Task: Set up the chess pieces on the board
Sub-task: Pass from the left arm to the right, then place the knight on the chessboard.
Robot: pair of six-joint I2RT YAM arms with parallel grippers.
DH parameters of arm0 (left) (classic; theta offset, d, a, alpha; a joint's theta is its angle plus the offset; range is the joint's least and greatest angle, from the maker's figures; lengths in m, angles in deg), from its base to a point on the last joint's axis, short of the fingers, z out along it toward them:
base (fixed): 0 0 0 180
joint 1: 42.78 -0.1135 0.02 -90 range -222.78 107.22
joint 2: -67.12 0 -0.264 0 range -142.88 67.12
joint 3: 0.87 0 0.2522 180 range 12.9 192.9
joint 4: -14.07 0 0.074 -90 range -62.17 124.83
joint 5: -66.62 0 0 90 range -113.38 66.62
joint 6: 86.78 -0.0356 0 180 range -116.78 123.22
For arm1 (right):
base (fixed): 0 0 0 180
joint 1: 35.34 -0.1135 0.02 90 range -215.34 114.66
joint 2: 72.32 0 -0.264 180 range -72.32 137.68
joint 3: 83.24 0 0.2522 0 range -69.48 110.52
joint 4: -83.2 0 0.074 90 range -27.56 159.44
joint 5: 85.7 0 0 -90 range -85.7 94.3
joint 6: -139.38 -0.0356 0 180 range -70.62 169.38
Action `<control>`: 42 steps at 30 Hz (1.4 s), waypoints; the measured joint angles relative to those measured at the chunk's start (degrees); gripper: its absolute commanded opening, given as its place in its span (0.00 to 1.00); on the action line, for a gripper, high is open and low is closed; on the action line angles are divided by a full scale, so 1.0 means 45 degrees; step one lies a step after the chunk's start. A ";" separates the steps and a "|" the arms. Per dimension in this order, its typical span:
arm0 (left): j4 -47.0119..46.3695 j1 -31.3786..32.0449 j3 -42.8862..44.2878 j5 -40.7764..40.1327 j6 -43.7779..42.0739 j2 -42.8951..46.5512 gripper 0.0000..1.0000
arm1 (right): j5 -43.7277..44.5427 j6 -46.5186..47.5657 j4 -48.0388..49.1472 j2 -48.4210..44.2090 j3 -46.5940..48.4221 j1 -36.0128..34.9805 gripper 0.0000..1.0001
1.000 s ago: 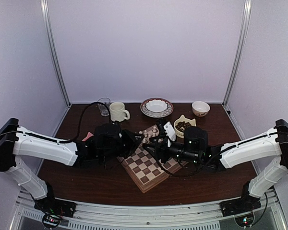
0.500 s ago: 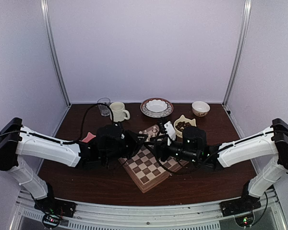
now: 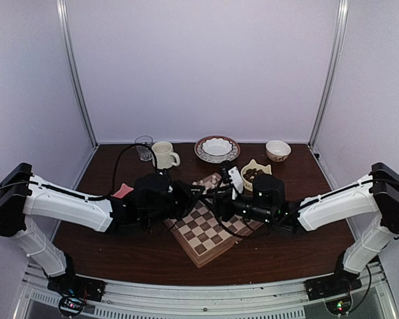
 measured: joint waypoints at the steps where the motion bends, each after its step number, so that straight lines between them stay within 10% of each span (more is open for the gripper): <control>1: -0.0005 0.0000 0.0000 0.0000 0.0000 -0.0005 0.02 | -0.0010 -0.0019 0.0019 0.0005 0.0000 0.0000 0.35; 16: -0.0165 0.0000 0.0063 -0.0350 0.0024 -0.0097 0.08 | 0.0044 -0.0461 0.0797 0.0170 -0.0189 0.0005 0.06; 27: 0.0146 0.0087 0.0039 -0.0554 -0.0228 0.0102 0.53 | 0.0151 -0.0335 0.0073 -0.0219 -0.0262 0.0311 0.00; 42: 0.5712 -0.2254 -0.1481 -0.1156 -0.6479 0.6936 0.73 | -0.0583 0.2254 -1.2279 -0.1710 0.4682 0.0942 0.00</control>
